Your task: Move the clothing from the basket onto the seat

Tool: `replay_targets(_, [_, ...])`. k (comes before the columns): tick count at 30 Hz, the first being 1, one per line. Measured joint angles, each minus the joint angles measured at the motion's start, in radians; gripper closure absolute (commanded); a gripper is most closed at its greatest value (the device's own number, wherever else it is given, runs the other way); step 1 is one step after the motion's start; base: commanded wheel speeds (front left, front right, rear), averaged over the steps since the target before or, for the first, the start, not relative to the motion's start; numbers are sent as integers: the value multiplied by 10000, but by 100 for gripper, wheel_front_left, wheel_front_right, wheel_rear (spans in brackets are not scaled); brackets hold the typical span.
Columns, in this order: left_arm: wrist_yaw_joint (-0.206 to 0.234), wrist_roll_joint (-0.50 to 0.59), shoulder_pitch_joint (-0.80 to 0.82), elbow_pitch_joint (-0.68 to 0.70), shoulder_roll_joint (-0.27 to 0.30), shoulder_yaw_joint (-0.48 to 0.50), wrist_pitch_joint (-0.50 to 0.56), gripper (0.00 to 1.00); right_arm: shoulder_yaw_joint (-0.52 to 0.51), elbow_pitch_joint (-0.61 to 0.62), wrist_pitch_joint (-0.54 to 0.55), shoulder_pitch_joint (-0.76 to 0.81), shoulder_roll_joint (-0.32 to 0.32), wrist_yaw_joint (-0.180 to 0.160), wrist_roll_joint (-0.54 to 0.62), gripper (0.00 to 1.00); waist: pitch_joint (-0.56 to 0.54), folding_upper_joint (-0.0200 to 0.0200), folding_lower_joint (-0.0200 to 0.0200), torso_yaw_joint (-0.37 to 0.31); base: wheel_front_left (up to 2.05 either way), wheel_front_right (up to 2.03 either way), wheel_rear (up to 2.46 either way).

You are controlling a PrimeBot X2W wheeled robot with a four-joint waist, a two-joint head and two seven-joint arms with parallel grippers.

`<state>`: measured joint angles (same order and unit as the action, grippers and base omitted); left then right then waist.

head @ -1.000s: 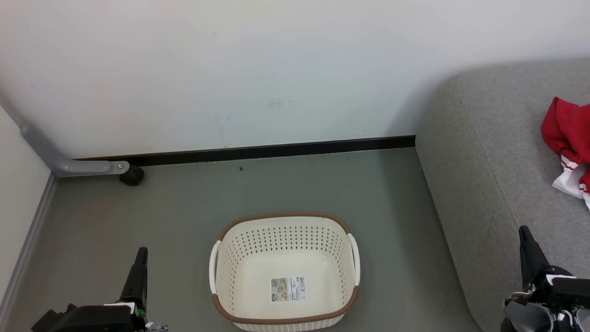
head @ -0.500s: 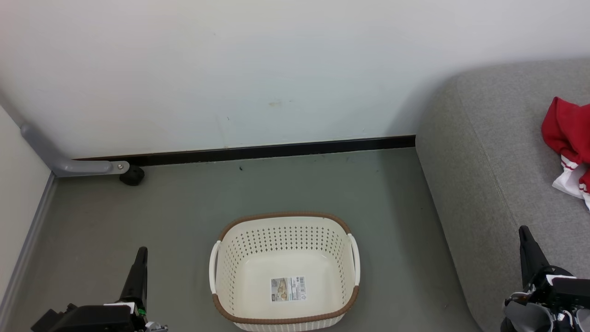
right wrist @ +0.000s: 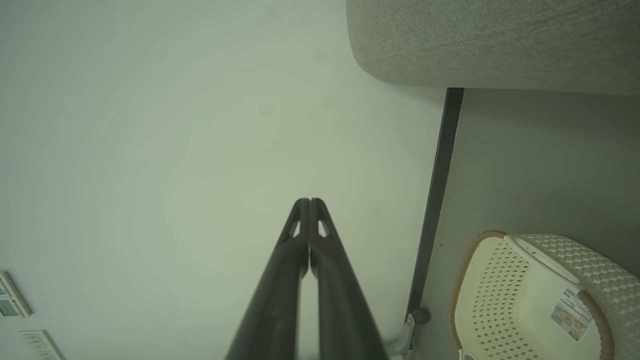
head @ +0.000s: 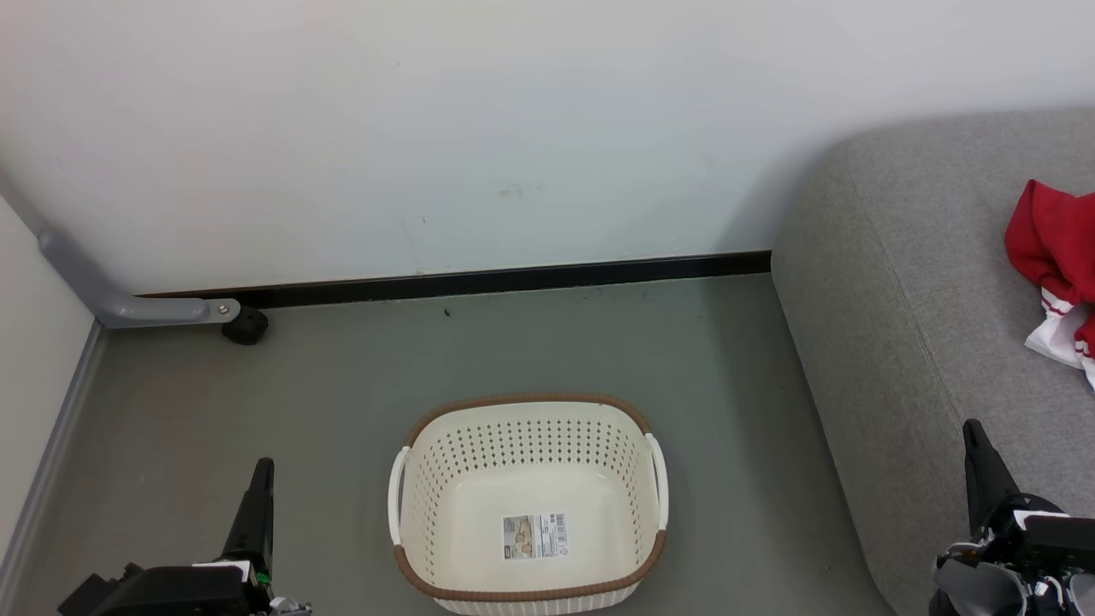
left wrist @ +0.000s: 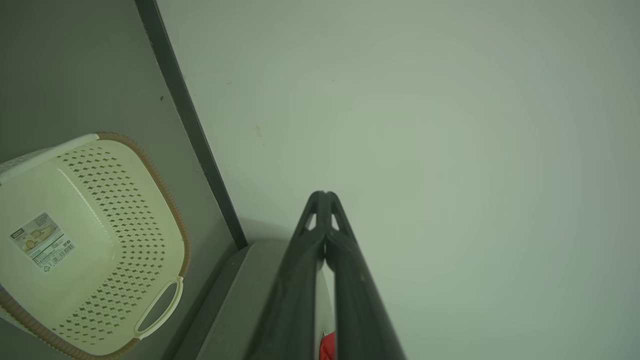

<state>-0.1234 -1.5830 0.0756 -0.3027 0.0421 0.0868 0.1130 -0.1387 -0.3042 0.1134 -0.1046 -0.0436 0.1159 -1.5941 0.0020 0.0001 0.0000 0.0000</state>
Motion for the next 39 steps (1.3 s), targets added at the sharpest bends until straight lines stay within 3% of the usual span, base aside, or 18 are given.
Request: replay_targets(39, [0,0,0,10,0,0,0,100,0,2,-2,2,0,0,0,100,1,-1,0,0,0,0,0])
